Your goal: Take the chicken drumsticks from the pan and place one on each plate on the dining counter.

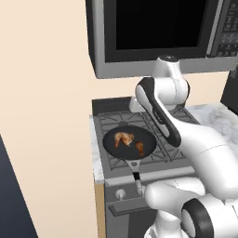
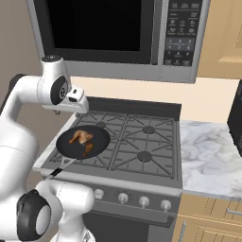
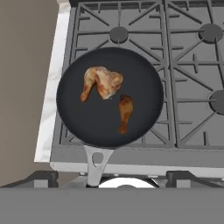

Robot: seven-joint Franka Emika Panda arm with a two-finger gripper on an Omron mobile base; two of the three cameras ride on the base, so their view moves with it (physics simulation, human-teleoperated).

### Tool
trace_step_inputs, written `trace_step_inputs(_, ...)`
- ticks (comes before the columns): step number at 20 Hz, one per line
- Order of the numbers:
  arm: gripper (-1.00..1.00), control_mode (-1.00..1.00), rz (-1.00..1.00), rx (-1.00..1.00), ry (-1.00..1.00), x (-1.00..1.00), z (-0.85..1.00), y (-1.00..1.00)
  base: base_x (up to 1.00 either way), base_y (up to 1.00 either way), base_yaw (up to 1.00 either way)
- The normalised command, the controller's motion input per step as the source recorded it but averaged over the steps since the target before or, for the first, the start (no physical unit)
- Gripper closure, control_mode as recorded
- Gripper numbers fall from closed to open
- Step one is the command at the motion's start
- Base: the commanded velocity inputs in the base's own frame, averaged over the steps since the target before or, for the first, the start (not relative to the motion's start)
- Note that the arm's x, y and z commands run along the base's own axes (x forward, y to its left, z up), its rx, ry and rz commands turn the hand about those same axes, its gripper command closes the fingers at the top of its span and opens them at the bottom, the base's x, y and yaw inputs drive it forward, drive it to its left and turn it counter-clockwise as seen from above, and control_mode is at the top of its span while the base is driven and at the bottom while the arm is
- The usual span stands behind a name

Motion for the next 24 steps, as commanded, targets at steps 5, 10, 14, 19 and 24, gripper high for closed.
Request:
trace_step_inputs(5, -1.0, -1.0, 0.0, 0.0, 0.0, 0.0, -0.43, 0.22, 0.0, 0.0, 0.0)
trace_step_inputs(10, -1.0, -1.0, 0.0, 0.0, 0.0, 0.03, -0.53, 0.01, 0.0, 0.0, 0.0)
trace_step_inputs(14, -1.0, -1.0, -0.01, 0.01, 0.0, 0.14, -0.5, 0.0, 0.0, 0.0, 0.0)
trace_step_inputs(19, -1.0, -1.0, -0.06, 0.03, 0.01, 0.3, -0.43, 0.03, 0.0, 0.0, 0.0)
trace_step_inputs(24, -1.0, -1.0, -0.13, 0.05, 0.04, 0.41, -0.42, 0.09, 0.0, 0.0, 0.0)
